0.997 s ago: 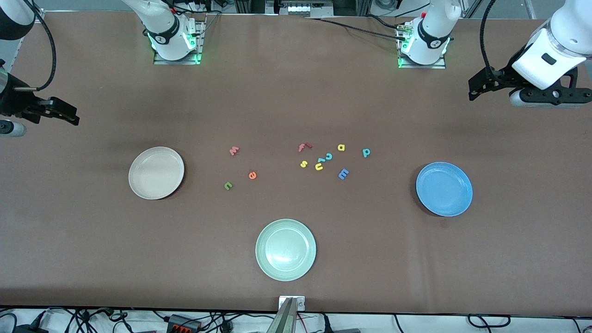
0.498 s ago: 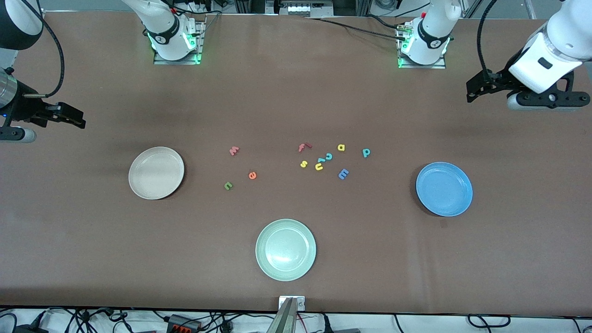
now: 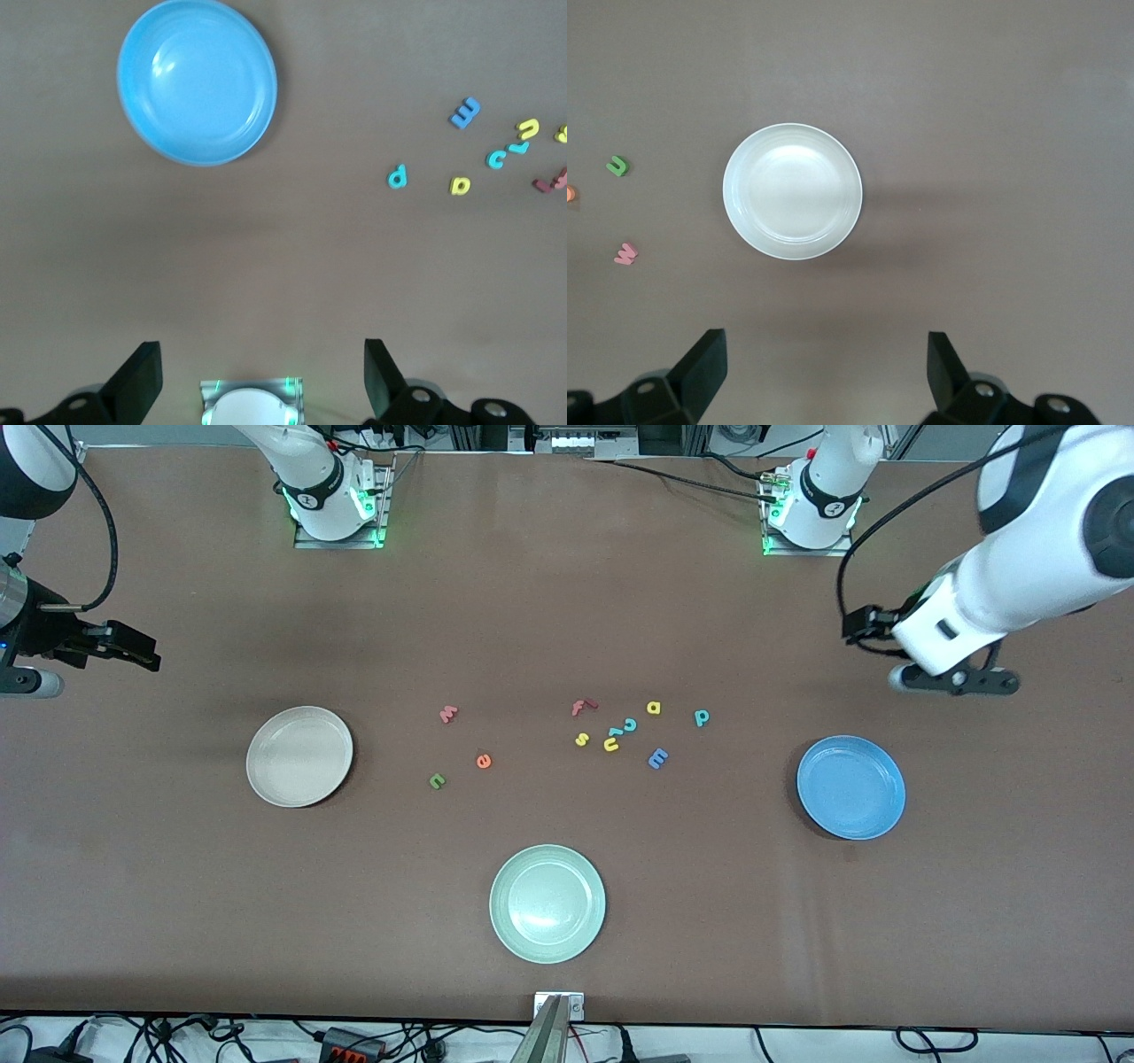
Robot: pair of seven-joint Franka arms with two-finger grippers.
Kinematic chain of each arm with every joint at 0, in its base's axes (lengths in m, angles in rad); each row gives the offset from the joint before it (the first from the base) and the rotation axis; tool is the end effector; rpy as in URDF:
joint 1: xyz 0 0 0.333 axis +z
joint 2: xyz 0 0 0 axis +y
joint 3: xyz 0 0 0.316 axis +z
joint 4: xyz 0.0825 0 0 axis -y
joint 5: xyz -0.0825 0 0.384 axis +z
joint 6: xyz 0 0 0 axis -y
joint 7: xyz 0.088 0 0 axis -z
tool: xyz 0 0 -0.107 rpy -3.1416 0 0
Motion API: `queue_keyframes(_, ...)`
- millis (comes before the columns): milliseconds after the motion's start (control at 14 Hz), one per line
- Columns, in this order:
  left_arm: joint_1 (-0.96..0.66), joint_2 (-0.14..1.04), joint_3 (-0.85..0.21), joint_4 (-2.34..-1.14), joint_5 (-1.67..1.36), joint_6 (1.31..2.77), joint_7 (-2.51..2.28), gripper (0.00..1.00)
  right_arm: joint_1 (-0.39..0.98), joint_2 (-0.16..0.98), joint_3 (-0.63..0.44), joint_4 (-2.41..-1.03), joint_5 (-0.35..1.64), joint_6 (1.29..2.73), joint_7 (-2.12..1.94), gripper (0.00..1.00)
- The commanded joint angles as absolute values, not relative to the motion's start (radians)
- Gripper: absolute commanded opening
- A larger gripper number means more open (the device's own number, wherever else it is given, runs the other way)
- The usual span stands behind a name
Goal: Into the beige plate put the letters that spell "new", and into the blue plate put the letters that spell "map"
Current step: 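Move the right gripper and the left gripper toward the scattered letters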
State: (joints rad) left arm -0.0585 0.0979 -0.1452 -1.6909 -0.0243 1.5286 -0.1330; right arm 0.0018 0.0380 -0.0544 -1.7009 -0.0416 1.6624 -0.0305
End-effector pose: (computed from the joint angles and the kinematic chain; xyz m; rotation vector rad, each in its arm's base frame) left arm 0.5515 -0.1137 0.5115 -3.1073 0.1084 0.4096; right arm 0.5654 -0.0334 0.5494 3.0990 -0.0260 -0.1212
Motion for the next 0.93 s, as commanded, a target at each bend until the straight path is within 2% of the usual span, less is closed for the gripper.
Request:
queue_keyframes(0,-0.138,0.197,-0.143,-1.684,-0.035,1.651,-0.149,1.00,-0.002,0.035,-0.049,-1.698,-0.020,1.655,-0.044,1.00)
queue_keyframes(427,-0.250,0.391,-0.143,-1.686,-0.034,1.948,-0.169,1.00,0.023,0.072,-0.048,-1.706,0.003,1.664,-0.044,1.00)
queue_keyframes(854,-0.376,0.550,-0.143,-1.686,0.056,2.140,-0.158,1.00,0.181,0.224,-0.048,-1.706,0.005,1.758,-0.026,1.00)
